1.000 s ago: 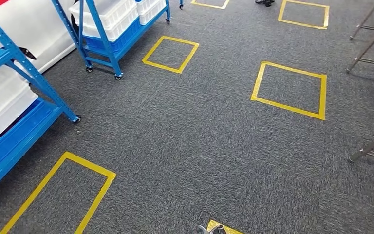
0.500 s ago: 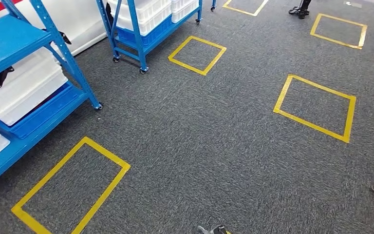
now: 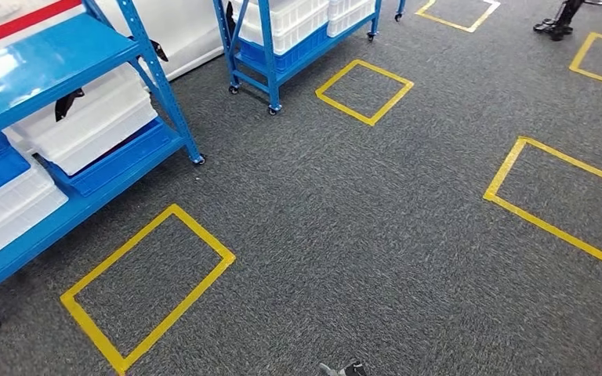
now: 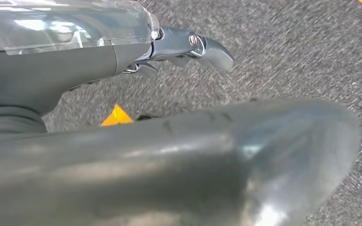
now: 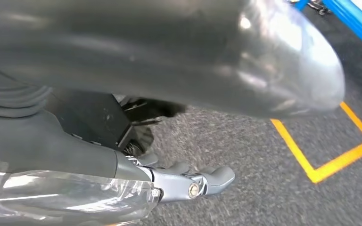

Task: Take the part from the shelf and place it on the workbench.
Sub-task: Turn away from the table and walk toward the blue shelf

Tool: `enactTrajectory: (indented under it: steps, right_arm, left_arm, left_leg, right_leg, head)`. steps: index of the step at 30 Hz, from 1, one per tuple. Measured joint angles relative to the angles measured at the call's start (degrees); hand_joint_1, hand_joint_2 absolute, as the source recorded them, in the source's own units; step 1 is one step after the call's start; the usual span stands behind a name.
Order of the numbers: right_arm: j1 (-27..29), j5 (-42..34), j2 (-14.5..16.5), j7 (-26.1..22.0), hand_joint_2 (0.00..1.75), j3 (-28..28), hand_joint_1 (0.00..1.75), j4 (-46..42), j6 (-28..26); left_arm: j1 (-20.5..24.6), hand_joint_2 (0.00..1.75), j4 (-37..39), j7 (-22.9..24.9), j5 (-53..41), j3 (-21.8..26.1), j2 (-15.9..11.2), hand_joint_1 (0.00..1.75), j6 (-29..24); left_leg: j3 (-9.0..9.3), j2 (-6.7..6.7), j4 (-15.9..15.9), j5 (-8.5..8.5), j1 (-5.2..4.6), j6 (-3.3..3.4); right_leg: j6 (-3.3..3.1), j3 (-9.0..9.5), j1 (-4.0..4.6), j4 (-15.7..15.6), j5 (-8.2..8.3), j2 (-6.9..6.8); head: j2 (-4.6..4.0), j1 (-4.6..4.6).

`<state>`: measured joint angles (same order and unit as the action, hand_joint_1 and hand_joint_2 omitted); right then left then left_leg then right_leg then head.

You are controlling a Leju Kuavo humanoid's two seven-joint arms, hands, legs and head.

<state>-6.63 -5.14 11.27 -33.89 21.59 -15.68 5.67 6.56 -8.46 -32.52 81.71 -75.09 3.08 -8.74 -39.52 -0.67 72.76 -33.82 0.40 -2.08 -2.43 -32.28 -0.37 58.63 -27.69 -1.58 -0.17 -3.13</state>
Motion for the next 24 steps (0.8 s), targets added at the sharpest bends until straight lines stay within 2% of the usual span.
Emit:
enactTrajectory:
  steps: [1,2,3,5,6,7,8,10,11,12,14,15,16,17,18,20,21,22,23,24]
  right_arm:
    - [0.09,0.23,-0.02,0.14,0.00,-0.01,0.00,0.11,0.06]
    - [0.14,0.55,-0.03,0.30,0.00,-0.02,0.00,0.21,0.16]
    - [0.14,0.90,-0.05,0.48,0.00,-0.02,0.00,0.28,0.30]
    - [0.12,1.45,-0.14,0.85,0.00,-0.02,0.00,0.32,0.60]
    - [0.11,1.64,-0.24,1.09,0.00,-0.02,0.00,0.32,0.70]
    - [0.10,1.80,-0.34,1.35,0.00,-0.02,0.00,0.32,0.78]
    - [0.11,1.92,-0.43,1.65,0.00,-0.02,0.00,0.33,0.81]
    - [0.04,2.02,-0.54,2.16,0.00,-0.02,0.00,0.33,0.85]
    - [0.01,2.03,-0.60,2.33,0.00,-0.02,0.00,0.32,0.87]
    - [-0.02,2.03,-0.67,2.44,0.00,-0.01,0.00,0.32,0.91]
    - [0.11,2.07,-0.97,2.73,0.00,0.01,0.00,0.39,1.04]
    - [0.23,2.09,-1.16,2.92,0.00,0.02,0.00,0.46,1.19]
    - [0.36,2.10,-1.34,3.10,0.00,0.03,0.00,0.56,1.34]
    - [0.46,2.10,-1.50,3.21,0.00,0.04,0.00,0.66,1.51]
    - [0.52,2.07,-1.62,3.29,0.00,0.05,0.00,0.73,1.64]
    - [0.55,1.96,-1.79,3.31,0.00,0.05,0.00,0.80,1.78]
    - [0.58,1.90,-1.85,3.32,0.00,0.06,0.00,0.83,1.83]
    - [0.59,1.86,-1.88,3.33,0.00,0.07,0.00,0.86,1.88]
    - [0.59,1.83,-1.90,3.38,0.00,0.09,0.00,0.89,1.93]
    - [0.61,1.82,-1.89,3.44,0.00,0.10,0.00,0.91,2.01]
  left_arm:
    - [-0.06,0.00,0.00,-0.02,0.46,0.04,0.00,0.00,0.38]
    - [-0.14,0.00,0.00,-0.07,0.92,0.12,0.00,0.00,0.75]
    - [-0.21,0.00,0.00,-0.13,1.34,0.22,0.00,0.00,1.05]
    - [-0.21,0.00,-0.01,-0.22,1.72,0.45,0.07,0.00,1.53]
    - [-0.16,0.00,-0.02,-0.23,1.75,0.54,0.18,0.00,1.72]
    - [-0.12,0.00,-0.03,-0.20,1.76,0.61,0.31,0.00,1.90]
    - [-0.11,0.00,-0.04,-0.10,1.77,0.64,0.45,0.00,2.05]
    - [-0.21,0.00,-0.05,0.33,1.77,0.68,0.84,0.00,2.19]
    - [-0.23,0.00,-0.07,0.61,1.79,0.73,1.06,0.00,2.20]
    - [-0.22,0.00,-0.08,0.85,1.83,0.86,1.32,0.00,2.20]
    - [-0.17,0.00,-0.10,1.09,1.91,1.36,1.75,0.00,2.22]
    - [-0.19,0.00,-0.11,1.12,1.94,1.65,1.96,0.00,2.24]
    - [-0.24,0.00,-0.11,1.12,1.95,1.88,2.11,0.00,2.29]
    - [-0.28,0.00,-0.11,1.11,1.96,2.04,2.28,0.00,2.37]
    - [-0.29,0.00,-0.11,1.11,1.97,2.14,2.44,0.00,2.50]
    - [-0.21,0.00,-0.14,1.13,1.98,2.40,2.76,0.00,2.99]
    - [-0.15,0.00,-0.15,1.20,1.98,2.57,2.89,0.00,3.27]
    - [-0.10,0.00,-0.15,1.31,1.98,2.76,2.98,0.00,3.54]
    - [-0.08,0.00,-0.15,1.49,1.98,2.91,3.03,0.00,3.77]
    - [-0.08,0.00,-0.15,1.74,1.98,3.03,3.06,0.00,3.98]
  left_leg:
    - [-0.89,0.23,1.86,-0.26,0.11,-0.10]
    - [-0.60,0.40,1.34,0.66,0.19,-0.14]
    - [0.88,0.73,-1.56,2.51,0.22,-0.08]
    - [5.25,3.00,-10.10,6.24,-0.06,0.47]
    - [6.70,4.02,-13.13,7.21,-0.29,0.87]
    - [7.38,4.72,-14.73,7.53,-0.54,1.25]
    - [7.38,4.65,-15.06,7.39,-0.77,1.59]
    - [7.52,3.35,-15.54,7.68,-0.62,2.19]
    - [7.77,2.71,-15.88,7.91,-0.44,2.54]
    - [8.00,2.05,-16.22,8.19,-0.23,2.87]
    - [8.11,0.75,-16.39,8.45,-0.09,3.24]
    - [8.04,0.01,-16.33,8.49,-0.12,3.32]
    - [8.02,-0.73,-16.26,8.47,-0.14,3.33]
    - [8.03,-1.54,-16.16,8.43,-0.15,3.32]
    - [8.08,-2.33,-16.04,8.36,-0.14,3.26]
    - [8.14,-3.79,-15.71,8.13,-0.13,3.00]
    - [8.05,-4.40,-15.48,7.98,-0.17,2.78]
    - [7.89,-4.85,-15.33,7.90,-0.21,2.52]
    - [7.72,-5.21,-15.29,7.87,-0.24,2.24]
    - [7.53,-5.58,-15.31,7.88,-0.24,1.91]
  right_leg:
    - [-0.03,0.04,0.07,0.01,-0.09,-0.76]
    - [0.00,0.13,0.10,0.02,-0.19,-1.44]
    - [0.09,0.29,0.12,0.02,-0.31,-2.05]
    - [0.45,0.71,0.30,0.04,-0.61,-3.08]
    - [0.71,0.88,0.42,0.06,-0.75,-3.52]
    - [0.98,1.01,0.51,0.07,-0.88,-3.95]
    - [1.29,1.13,0.55,0.03,-0.96,-4.41]
    - [1.95,1.57,0.42,-0.02,-1.23,-5.02]
    - [2.28,1.52,0.35,0.61,-1.83,-4.31]
    - [2.57,0.92,0.25,2.28,-3.02,-3.02]
    - [2.90,-2.36,0.02,9.14,-6.63,0.11]
    - [2.99,-4.40,-0.03,13.01,-8.07,0.90]
    - [3.06,-5.98,-0.05,15.74,-8.65,1.23]
    - [3.07,-6.59,-0.06,16.23,-7.89,1.38]
    - [3.02,-5.99,-0.09,14.20,-5.98,1.57]
    - [2.83,-2.73,-0.25,6.17,-1.36,2.92]
    - [2.69,-1.41,-0.27,2.88,0.03,3.76]
    - [2.54,-0.69,-0.24,1.02,0.63,4.35]
    - [2.35,-0.61,-0.11,0.63,0.53,4.57]
    - [2.08,-0.61,0.00,0.44,0.68,4.27]
  head:
    - [0.00,0.00]
    - [0.00,0.00]
    - [0.00,0.00]
    - [0.00,0.00]
    - [0.00,0.00]
    - [0.00,0.01]
    - [0.00,0.01]
    - [0.01,0.01]
    - [0.01,0.01]
    - [0.01,0.02]
    - [0.00,0.04]
    - [0.00,0.04]
    - [0.00,0.04]
    - [0.00,0.04]
    - [0.00,0.04]
    - [0.00,0.04]
    - [0.00,0.04]
    - [0.00,0.03]
    - [0.00,0.03]
    - [0.00,0.02]
